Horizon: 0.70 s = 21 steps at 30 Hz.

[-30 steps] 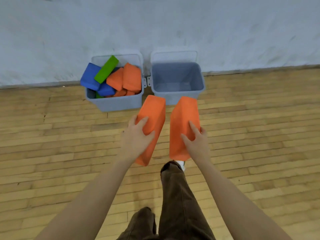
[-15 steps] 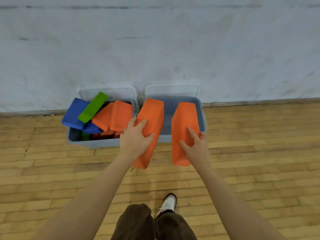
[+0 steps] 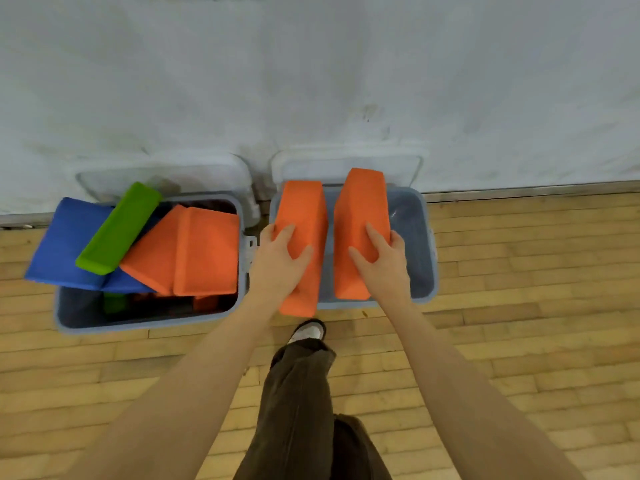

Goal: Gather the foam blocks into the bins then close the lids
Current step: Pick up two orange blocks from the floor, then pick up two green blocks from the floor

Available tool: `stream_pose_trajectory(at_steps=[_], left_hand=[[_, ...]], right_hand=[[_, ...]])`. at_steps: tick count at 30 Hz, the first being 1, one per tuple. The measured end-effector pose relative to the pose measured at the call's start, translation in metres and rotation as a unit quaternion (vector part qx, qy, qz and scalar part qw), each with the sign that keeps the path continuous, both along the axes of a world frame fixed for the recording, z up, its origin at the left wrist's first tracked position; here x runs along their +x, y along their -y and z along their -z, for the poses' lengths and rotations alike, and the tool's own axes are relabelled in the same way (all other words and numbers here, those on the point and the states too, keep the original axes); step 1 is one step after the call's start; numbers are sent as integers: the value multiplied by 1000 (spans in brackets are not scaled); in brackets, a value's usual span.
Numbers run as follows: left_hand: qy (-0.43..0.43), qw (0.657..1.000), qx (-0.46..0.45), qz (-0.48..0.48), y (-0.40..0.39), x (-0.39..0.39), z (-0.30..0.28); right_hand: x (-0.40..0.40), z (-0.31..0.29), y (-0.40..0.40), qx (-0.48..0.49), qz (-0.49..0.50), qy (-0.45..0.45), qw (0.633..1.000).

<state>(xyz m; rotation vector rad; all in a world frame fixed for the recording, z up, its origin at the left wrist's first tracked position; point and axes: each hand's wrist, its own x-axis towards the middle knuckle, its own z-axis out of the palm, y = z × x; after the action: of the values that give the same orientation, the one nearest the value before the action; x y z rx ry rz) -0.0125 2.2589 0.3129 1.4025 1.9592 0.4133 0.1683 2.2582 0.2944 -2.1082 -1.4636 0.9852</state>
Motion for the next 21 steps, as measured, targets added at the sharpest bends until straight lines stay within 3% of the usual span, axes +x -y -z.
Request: stream_pose_trajectory(at_steps=[3, 7, 15, 18, 21], left_hand=[[-53, 995, -48, 66, -40, -6, 28], [-95, 982, -52, 154, -68, -12, 15], [-23, 951, -101, 290, -68, 53, -77], [-12, 916, -125, 381, -40, 100, -100], [-10, 849, -142, 508, 2, 147, -113]], right_hand=[[-1, 24, -34, -55, -6, 26, 998], [11, 18, -44, -54, 20, 24, 998], [74, -67, 40, -79, 256, -55, 962], [93, -103, 102, -94, 363, -57, 925], [98, -129, 177, -101, 462, -79, 878]])
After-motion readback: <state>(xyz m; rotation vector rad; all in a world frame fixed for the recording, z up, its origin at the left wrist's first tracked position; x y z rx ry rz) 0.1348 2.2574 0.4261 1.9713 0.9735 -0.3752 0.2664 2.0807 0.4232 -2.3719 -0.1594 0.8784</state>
